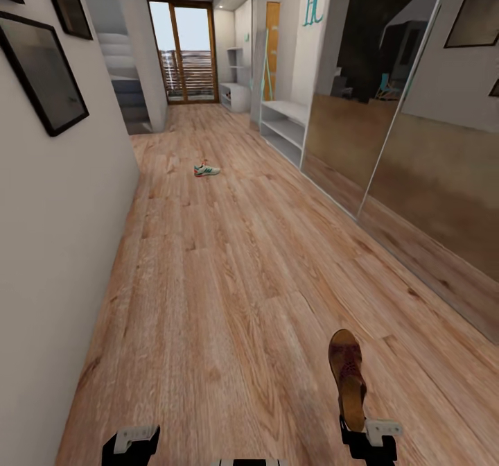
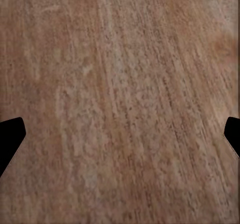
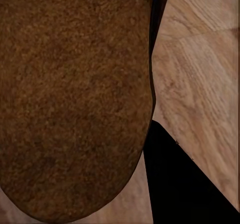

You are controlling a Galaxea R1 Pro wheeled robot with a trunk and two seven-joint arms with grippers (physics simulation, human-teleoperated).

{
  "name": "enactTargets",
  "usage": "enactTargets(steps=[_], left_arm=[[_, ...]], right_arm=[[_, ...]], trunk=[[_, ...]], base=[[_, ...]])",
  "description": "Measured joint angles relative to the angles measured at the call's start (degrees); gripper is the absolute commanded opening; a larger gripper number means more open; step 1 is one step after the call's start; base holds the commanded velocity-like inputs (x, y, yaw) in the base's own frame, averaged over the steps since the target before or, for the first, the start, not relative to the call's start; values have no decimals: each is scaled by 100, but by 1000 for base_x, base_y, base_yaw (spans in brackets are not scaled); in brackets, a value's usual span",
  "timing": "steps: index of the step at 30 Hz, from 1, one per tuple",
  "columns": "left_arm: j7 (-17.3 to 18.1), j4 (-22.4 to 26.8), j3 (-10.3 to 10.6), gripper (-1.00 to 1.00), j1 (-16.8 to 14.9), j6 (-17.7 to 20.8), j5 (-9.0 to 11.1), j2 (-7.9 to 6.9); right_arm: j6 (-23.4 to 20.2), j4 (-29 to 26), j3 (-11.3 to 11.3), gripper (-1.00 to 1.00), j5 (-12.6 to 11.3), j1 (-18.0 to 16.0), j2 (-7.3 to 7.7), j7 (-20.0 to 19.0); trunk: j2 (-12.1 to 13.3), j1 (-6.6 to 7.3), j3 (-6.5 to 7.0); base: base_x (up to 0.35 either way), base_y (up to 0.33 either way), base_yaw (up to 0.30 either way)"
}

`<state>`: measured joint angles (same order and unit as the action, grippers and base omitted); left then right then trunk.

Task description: Pick up the two gym shoes and the two sandals from the corridor floor and place them onto the hallstand (shoe rack) in the corridor, making sure they are on the rack and not on the floor. Arrange them so the two gym shoes are next to each other and the two sandals are next to each other.

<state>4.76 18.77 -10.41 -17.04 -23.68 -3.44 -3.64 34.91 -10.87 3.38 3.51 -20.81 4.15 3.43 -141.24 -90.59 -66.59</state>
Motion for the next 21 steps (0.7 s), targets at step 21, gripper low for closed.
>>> enactTargets(steps=[21], left_arm=[[6,2,8,100,20,-11,-6,6]], right_arm=[[0,1,-2,-100,0,0,-9,9]], trunk=[[804,440,549]], base=[[0,0,12]])
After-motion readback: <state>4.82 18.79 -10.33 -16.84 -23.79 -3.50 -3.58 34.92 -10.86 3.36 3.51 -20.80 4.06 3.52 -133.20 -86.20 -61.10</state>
